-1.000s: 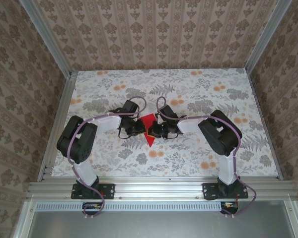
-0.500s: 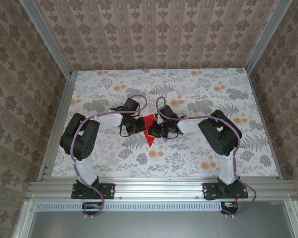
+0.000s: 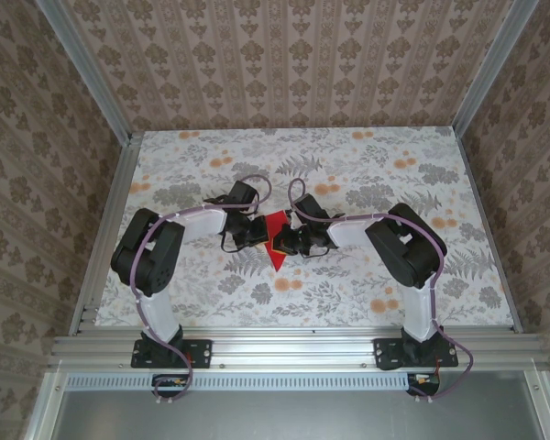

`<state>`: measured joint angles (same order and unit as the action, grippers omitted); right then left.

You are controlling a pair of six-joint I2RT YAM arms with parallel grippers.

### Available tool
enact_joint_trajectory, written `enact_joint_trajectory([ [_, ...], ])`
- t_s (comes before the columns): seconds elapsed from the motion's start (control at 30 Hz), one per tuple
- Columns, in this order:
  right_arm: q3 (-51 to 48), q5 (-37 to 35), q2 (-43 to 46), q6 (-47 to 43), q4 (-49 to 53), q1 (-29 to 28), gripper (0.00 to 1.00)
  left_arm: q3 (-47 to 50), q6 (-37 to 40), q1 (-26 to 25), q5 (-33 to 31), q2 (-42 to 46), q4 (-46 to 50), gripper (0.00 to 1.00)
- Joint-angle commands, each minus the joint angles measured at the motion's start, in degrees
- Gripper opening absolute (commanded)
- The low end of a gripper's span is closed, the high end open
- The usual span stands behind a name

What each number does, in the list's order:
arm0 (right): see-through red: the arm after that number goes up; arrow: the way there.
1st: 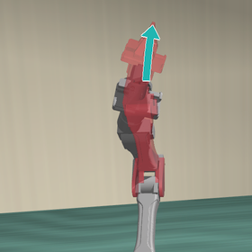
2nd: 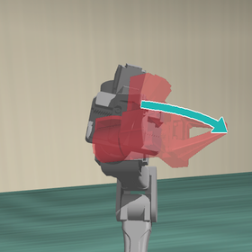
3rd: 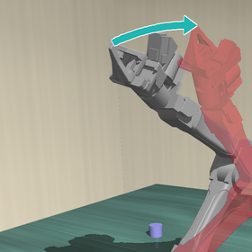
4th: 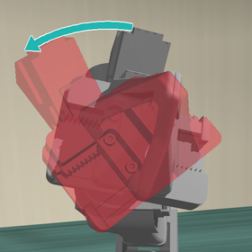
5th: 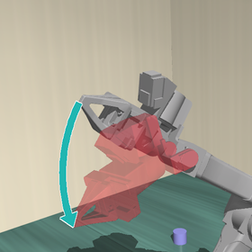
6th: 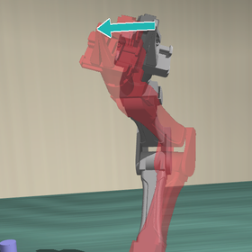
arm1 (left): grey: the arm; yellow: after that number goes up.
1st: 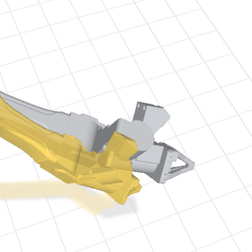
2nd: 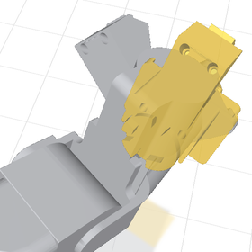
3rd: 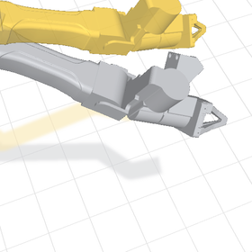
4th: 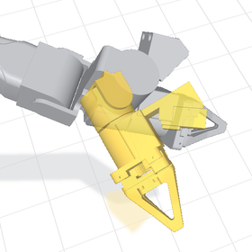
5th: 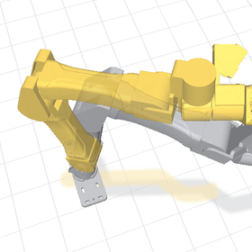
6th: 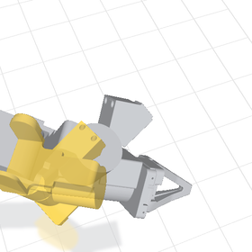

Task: Fold a paper plane with a square sheet of paper (pick it up from the middle)
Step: Third fold the triangle at the center of the table.

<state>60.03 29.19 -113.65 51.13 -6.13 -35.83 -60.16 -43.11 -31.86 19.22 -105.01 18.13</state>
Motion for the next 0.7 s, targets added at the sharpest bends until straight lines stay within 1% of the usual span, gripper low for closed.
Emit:
enact_joint_trajectory([
  [0.0,-0.54,0.34,-1.63,-0.25,-0.72,0.24,0.06,-0.04,0.27,-0.75,-1.90,-2.21,2.86,0.03],
  [0.4,-1.49,1.14,-1.92,0.80,-4.06,0.72,0.07,0.09,0.37,-0.93,-2.01,-2.39,2.94,0.03],
  [0.67,-1.29,-0.04,-2.51,-0.57,-0.04,0.85,0.06,-0.96,0.22,-0.93,-1.32,-0.90,3.28,0.03],
])
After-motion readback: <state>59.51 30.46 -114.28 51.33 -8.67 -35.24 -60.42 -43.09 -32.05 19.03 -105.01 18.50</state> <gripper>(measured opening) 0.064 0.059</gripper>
